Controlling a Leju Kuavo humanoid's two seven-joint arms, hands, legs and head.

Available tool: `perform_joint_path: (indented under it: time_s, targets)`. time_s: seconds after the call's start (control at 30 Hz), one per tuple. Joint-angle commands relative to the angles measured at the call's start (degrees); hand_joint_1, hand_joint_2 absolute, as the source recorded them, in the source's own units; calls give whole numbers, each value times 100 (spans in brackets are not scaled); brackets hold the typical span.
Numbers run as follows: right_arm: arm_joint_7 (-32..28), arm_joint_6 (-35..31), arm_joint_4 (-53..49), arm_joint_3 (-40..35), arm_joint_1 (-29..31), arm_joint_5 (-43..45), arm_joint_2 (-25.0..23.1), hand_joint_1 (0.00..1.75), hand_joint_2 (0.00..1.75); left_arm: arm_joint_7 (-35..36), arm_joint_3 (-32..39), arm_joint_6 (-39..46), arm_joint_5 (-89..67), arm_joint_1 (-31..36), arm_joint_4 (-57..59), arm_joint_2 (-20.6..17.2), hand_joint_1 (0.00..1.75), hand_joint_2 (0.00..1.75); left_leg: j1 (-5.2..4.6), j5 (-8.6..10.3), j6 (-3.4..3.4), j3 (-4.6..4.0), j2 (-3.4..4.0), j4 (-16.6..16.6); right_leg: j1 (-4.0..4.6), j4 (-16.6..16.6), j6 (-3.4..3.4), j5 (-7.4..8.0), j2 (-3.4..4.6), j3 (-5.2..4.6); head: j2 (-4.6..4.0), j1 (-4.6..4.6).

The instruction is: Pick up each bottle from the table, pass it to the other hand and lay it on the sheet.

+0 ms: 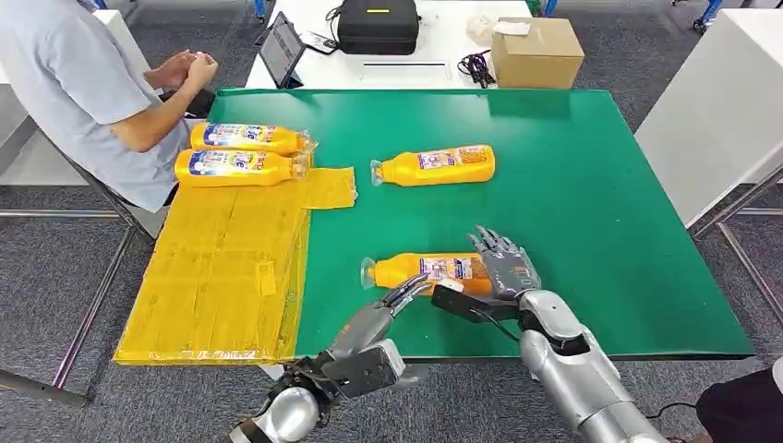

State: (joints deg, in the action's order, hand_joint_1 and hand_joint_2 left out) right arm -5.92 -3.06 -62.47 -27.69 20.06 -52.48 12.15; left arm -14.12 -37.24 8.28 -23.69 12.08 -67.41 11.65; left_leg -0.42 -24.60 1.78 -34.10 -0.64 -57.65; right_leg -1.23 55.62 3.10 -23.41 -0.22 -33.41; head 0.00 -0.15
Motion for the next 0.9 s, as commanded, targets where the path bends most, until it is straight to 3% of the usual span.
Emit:
perform_joint_path:
  time_s: [0.03, 0.33, 0.67, 0.7, 0.73, 0.77, 0.9]
  targets:
    - [47, -183, 320, -407, 297, -162, 62, 0, 175, 40, -47, -25, 75, 240, 426, -87, 0, 175, 3, -4, -8, 11, 9, 1, 4, -2, -10, -2, 6, 10, 0, 0]
    - [-169, 490, 1150, -347, 508, 716, 109, 0, 175, -71, -157, 16, 234, 436, 662, -37, 0, 175, 4, -3, -8, 12, 6, 2, 5, -4, -10, -1, 5, 12, 0, 0]
    - [-226, 533, 1223, -354, 542, 781, 112, 0, 175, -84, -171, 20, 252, 449, 690, -35, 0, 175, 9, -7, -13, 17, 5, -1, 10, -4, -16, -4, 2, 18, 0, 2]
    - [-200, 631, 1310, -394, 560, 894, 189, 106, 175, -106, -212, 4, 307, 481, 726, -35, 0, 175, 6, -5, -11, 16, 6, 2, 7, -6, -13, -2, 4, 16, 0, 0]
    - [-200, 670, 1412, -382, 577, 966, 214, 159, 175, -111, -228, 7, 329, 504, 763, -26, 0, 175, 3, -4, -8, 13, 6, 1, 4, -4, -10, -1, 4, 12, 0, 0]
    - [-216, 698, 1520, -422, 607, 979, 273, 175, 175, -114, -254, 1, 354, 529, 804, -18, 0, 175, 8, -6, -12, 17, 3, -1, 9, -5, -14, -3, 0, 19, 0, 0]
    - [-352, 675, 1814, -307, 567, 1162, 295, 175, 175, -137, -308, -18, 418, 561, 875, -15, 0, 175, 7, -2, -8, 18, -3, 2, 8, -9, -10, -1, -6, 20, 0, 0]
